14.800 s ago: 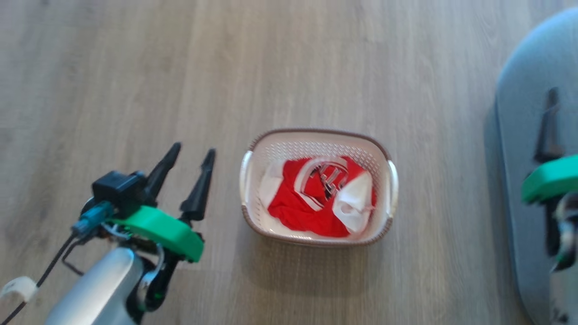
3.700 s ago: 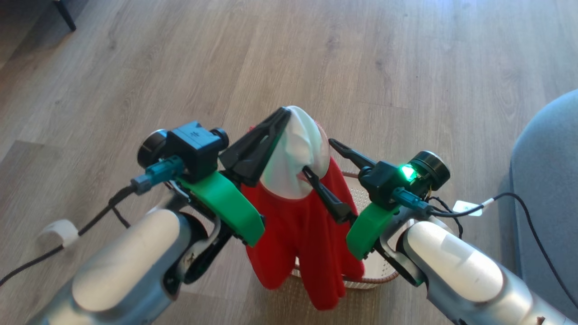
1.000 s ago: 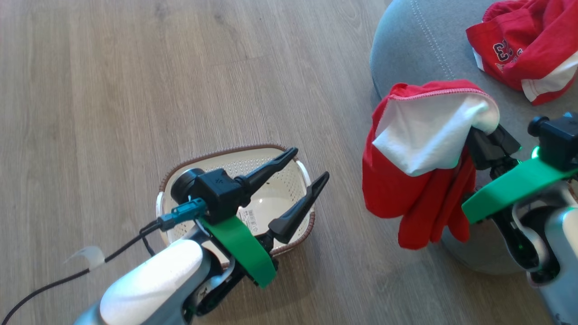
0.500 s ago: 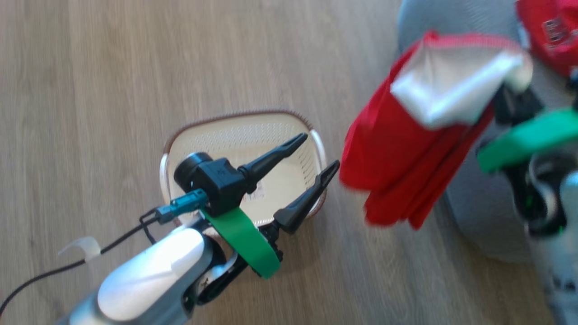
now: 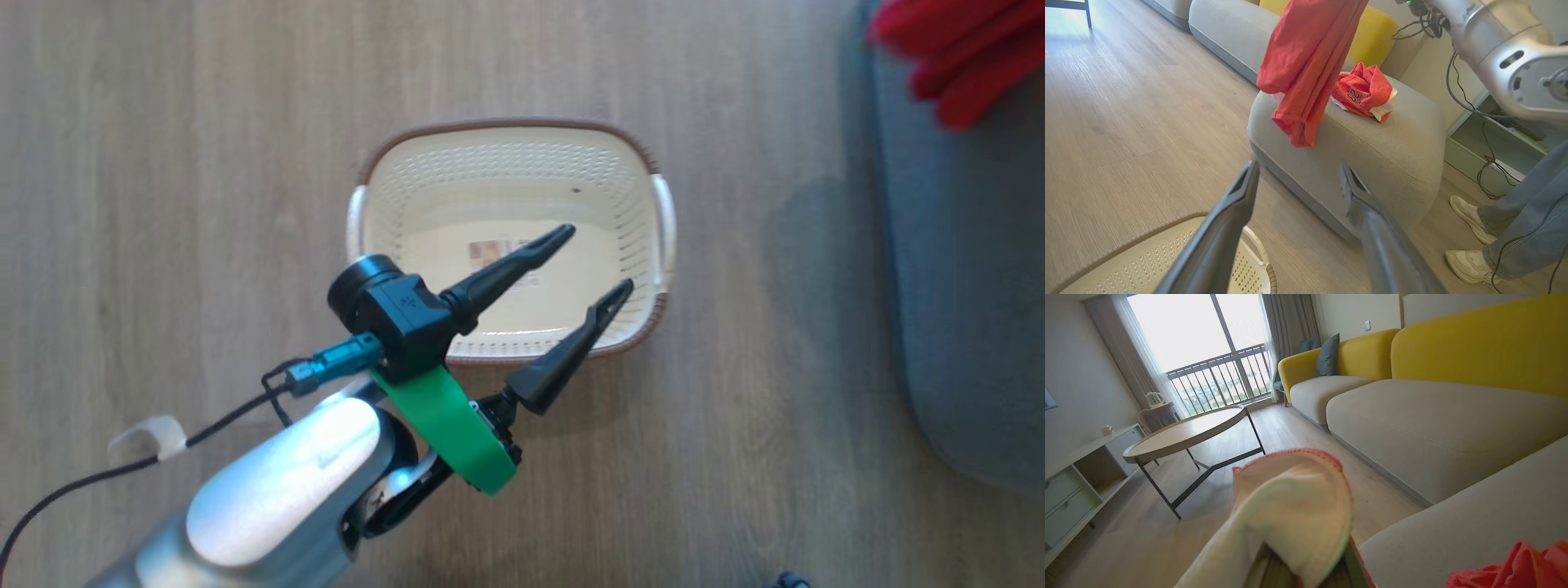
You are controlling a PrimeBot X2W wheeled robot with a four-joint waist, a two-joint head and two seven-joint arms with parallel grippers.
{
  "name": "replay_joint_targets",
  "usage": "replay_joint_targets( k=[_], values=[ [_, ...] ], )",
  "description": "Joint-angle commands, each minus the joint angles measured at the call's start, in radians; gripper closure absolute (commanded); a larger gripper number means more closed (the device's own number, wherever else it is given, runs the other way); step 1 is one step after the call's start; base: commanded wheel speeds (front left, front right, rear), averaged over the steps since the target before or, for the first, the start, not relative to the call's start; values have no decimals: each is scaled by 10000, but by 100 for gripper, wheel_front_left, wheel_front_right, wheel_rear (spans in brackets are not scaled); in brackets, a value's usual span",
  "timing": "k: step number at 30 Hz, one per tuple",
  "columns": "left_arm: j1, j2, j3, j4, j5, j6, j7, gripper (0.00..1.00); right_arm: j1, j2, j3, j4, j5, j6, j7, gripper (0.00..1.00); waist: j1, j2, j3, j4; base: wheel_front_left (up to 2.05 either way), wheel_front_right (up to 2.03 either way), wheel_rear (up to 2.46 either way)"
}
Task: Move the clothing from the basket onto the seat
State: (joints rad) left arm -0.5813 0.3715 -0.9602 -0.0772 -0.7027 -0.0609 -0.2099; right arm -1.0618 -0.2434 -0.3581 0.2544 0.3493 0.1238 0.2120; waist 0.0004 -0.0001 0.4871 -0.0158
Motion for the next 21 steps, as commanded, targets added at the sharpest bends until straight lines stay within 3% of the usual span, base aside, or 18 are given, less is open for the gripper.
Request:
replay_joint_targets(
  k=[1, 7, 13, 21],
  values=[
    [-104, 39, 273, -272, 58, -44, -118, 0, -610, -364, -290, -226, -393, 69, 174, 100, -4, 1, 84, 329, 0, 0, 0],
    [397, -256, 83, -197, -51, -159, -327, 0, -2748, -1739, -1926, 196, -2121, 69, 980, 100, -4, 1, -82, 862, 0, 0, 0],
    [803, -238, -103, -257, -63, -261, -403, 0, -4057, -2514, -3105, 160, -3591, 69, 1495, 100, -4, 1, 58, 997, 0, 0, 0],
    [690, -26, -33, -587, -16, -277, -343, 0, -3315, -2637, -4805, -84, -4290, 69, 1762, 100, -4, 1, 1078, 948, 0, 0, 0]
  ],
)
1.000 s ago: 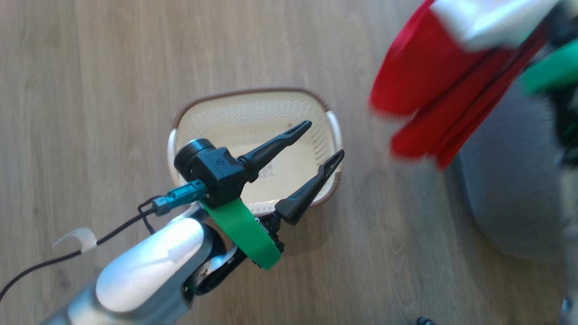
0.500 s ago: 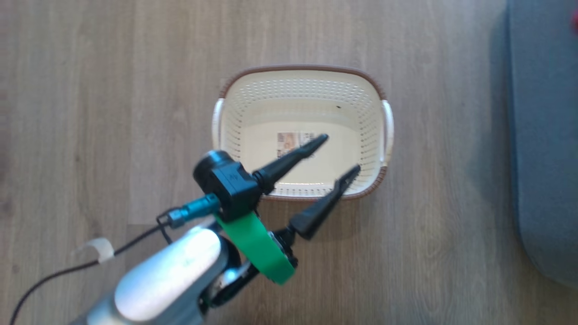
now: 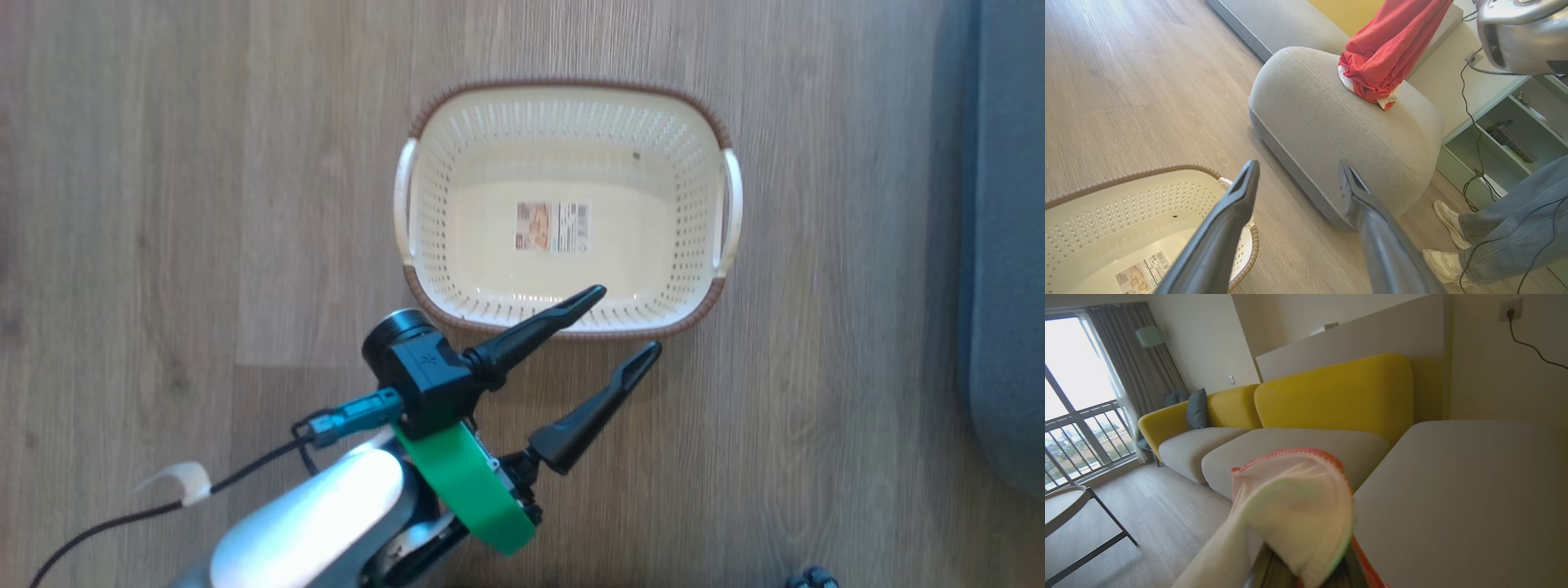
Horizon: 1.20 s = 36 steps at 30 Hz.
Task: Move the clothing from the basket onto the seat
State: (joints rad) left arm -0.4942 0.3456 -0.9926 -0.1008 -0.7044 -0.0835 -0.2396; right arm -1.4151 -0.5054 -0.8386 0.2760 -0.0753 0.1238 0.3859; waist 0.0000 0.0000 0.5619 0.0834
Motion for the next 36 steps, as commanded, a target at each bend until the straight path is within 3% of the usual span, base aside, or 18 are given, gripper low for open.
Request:
replay_joint_targets(
  k=[1, 6, 12, 13, 15, 17, 26, 36],
  values=[
    [-207, 298, 314, -395, 10, -39, -18, 0, 483, 78, -342, -332, -97, 69, -50, 100, 0, 0, 485, -73, 0, 0, 0],
    [-282, 686, 464, -613, 55, 72, 126, 0, 1879, 920, -1713, -236, -420, 69, -565, 100, 0, 0, 1114, -270, 0, 0, 0],
    [-130, 957, 574, -833, -6, 304, 225, 0, 2944, 1882, -2248, 376, -1190, 69, -1230, 100, 0, 0, 1315, -562, 0, 0, 0],
    [-104, 991, 601, -856, -20, 349, 229, 0, 3005, 1945, -2245, 462, -1298, 69, -1353, 92, 0, 0, 1291, -607, 0, 0, 0],
    [-59, 1065, 666, -898, -57, 440, 244, 0, 3086, 2003, -2129, 662, -1501, 69, -1511, 61, 0, 0, 1230, -687, 0, 0, 0],
    [-48, 1137, 742, -935, -86, 519, 260, 0, 3180, 1983, -1969, 821, -1661, 69, -1689, 0, 0, 0, 1146, -776, 0, 0, 0],
    [-150, 1165, 1055, -1045, -213, 804, 258, 0, 4235, 1395, -164, 1515, -1620, 69, -1620, 0, 0, 0, 474, -1315, 0, 0, 0],
    [480, 1150, 1738, -651, -980, 1212, 34, 0, 7236, 672, 2135, 506, 913, 69, -1872, 0, 0, 0, -1089, -2071, 0, 0, 0]
  ],
)
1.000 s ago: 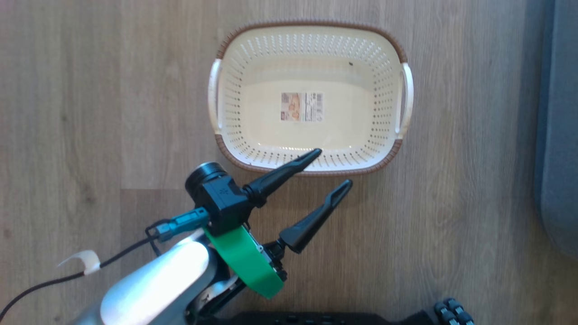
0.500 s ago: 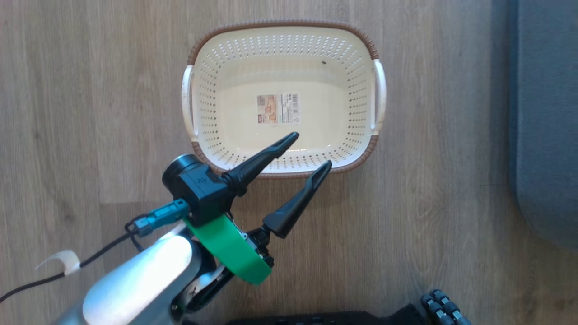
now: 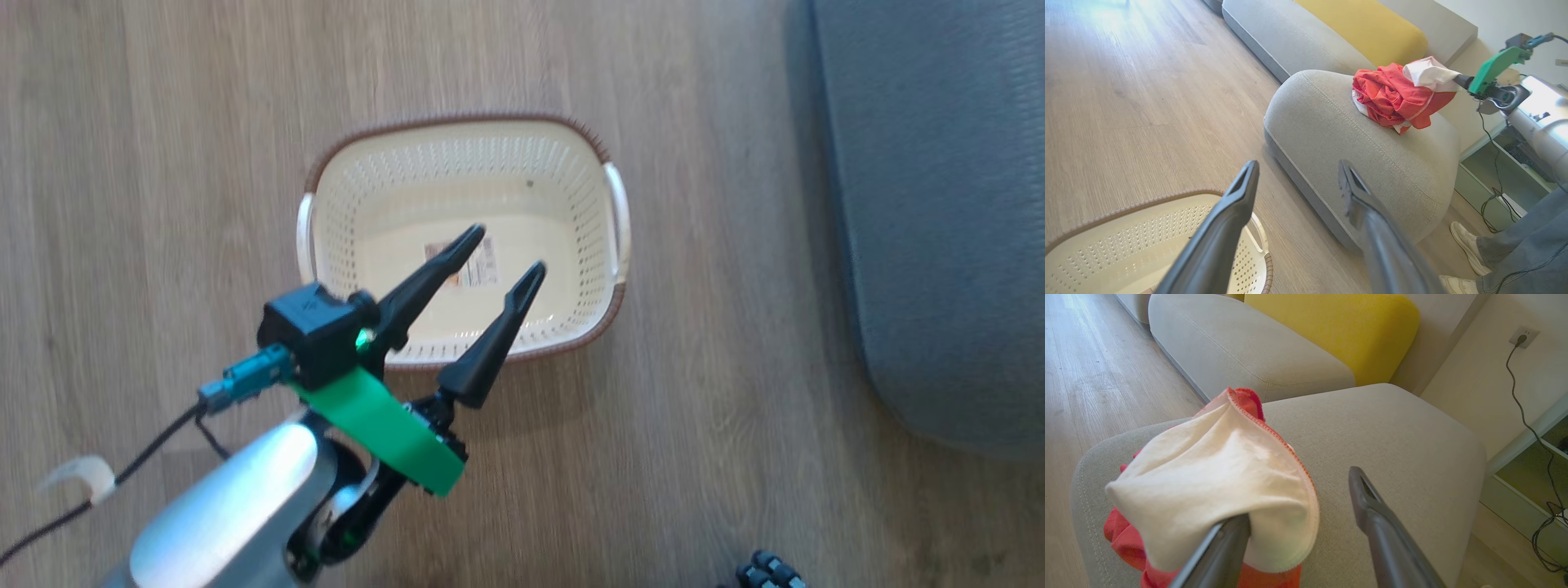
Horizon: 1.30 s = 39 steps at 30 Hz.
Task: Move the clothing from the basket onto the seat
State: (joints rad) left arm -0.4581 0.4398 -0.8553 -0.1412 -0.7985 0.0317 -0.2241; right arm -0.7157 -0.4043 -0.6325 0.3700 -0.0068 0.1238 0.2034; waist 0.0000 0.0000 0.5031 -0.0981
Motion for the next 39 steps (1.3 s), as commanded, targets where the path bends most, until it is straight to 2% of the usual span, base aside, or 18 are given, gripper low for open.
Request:
replay_joint_targets(
  k=[1, 7, 14, 19, 25, 30, 39],
  values=[
    [119, 208, 365, -247, -38, 60, -121, 0, 242, -339, 74, -434, 229, 69, -46, 0, 0, 0, -501, -255, 0, 0, 0],
    [769, 323, 723, -188, -311, 389, -228, 0, 1935, -77, 448, -1620, 1389, 69, 110, 0, 0, 0, -1326, -449, 0, 0, 0],
    [970, 334, 841, -284, -363, 548, -259, 0, 3243, 332, 236, -2376, 1593, 69, 309, 0, 0, 0, -1764, -266, 0, 0, 0],
    [1140, 195, 921, -138, -404, 648, -291, 0, 3526, 583, 788, -3030, 1582, 69, 61, 0, 0, 0, -2234, 72, 0, 0, 0],
    [1574, 135, 1488, 173, -514, 821, -347, 0, 3906, 1322, 2185, -4177, 1625, 69, 76, 0, 0, 0, -2845, 790, 0, 0, 0],
    [1934, 227, 2203, 524, -527, 852, -369, 0, 4449, 1785, 3278, -4783, 1715, 69, 147, 0, 0, 0, -3294, 1664, 0, 0, 0],
    [2507, 262, 3691, 1325, -171, 690, -375, 0, 5532, 2131, 4903, -5283, 1690, 69, -226, 0, 0, 0, -3880, 3157, 0, 0, 0]
  ],
)
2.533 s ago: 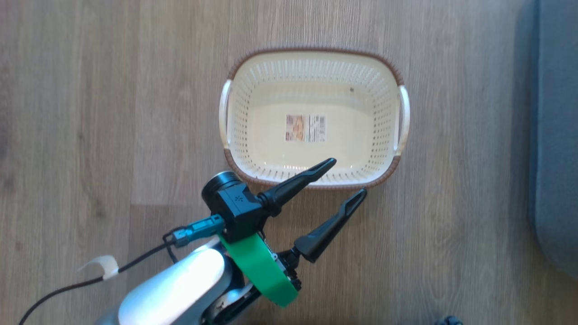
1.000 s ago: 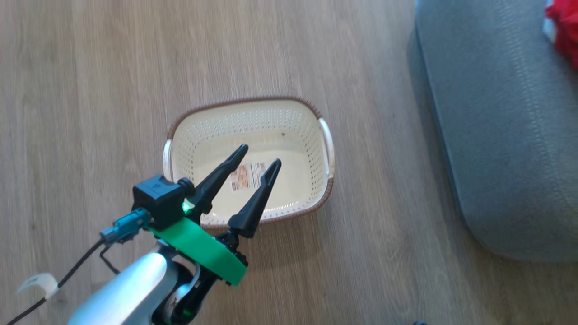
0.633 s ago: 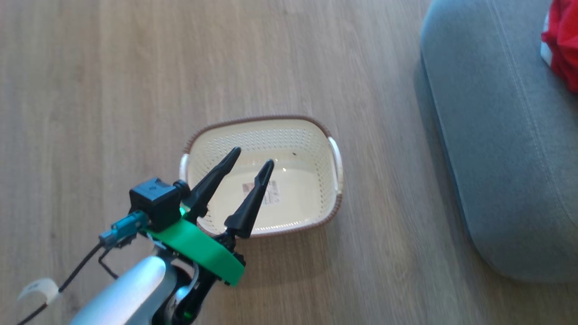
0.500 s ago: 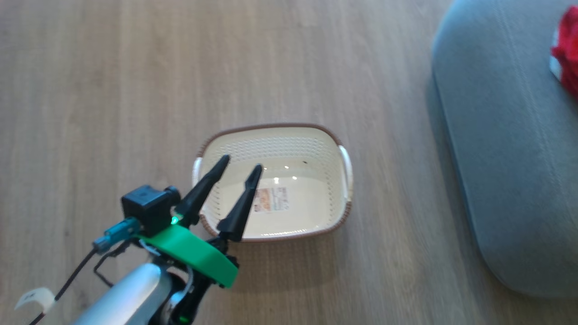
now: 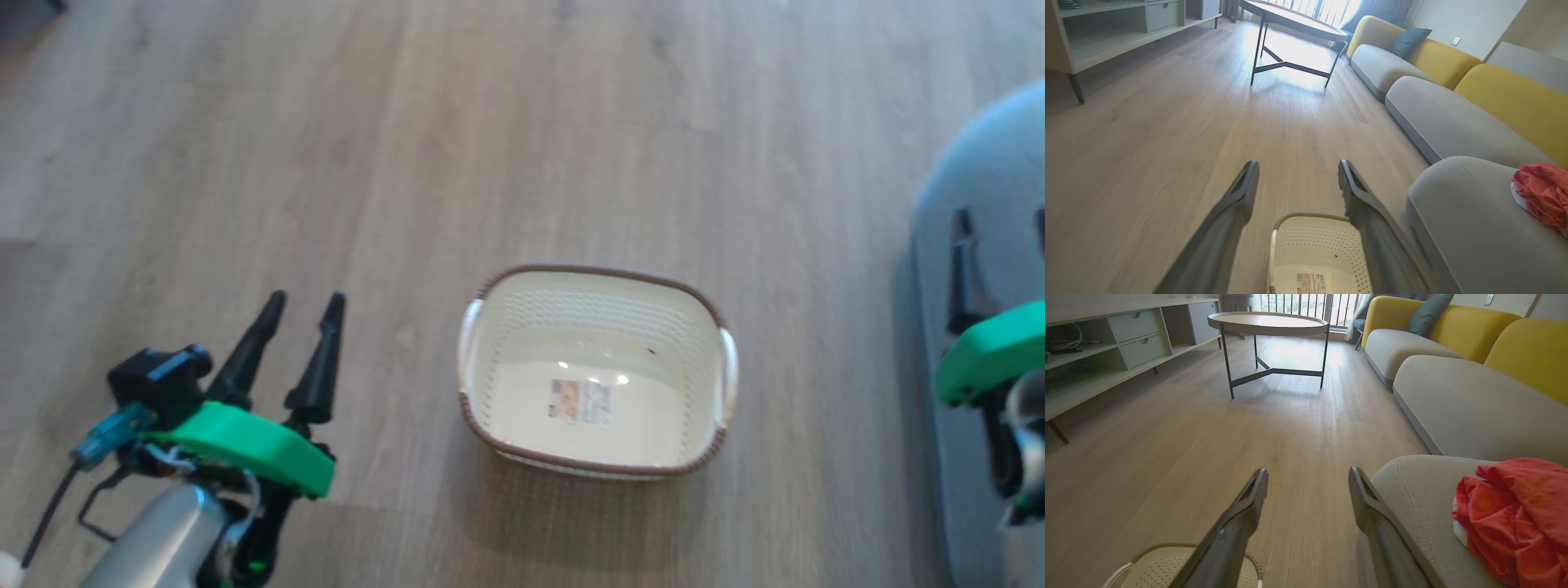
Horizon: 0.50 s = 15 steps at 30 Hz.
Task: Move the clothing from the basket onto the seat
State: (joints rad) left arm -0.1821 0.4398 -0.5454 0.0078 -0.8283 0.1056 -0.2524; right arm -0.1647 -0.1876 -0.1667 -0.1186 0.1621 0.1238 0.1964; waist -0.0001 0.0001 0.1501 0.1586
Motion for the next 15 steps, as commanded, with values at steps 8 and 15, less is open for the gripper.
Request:
replay_joint_targets(
  k=[8, 15],
  values=[
    [122, 107, 1330, 512, 610, -303, -92, 0, 937, 353, 974, 110, -192, 69, -1304, 0, 1, -1, -691, 1232, 0, 0, 0],
    [408, -140, 1847, 1021, 1194, -657, -92, 0, 1657, 783, 976, 1245, -772, 69, -2796, 0, 1, -1, -831, 1370, 0, 0, 0]
  ],
)
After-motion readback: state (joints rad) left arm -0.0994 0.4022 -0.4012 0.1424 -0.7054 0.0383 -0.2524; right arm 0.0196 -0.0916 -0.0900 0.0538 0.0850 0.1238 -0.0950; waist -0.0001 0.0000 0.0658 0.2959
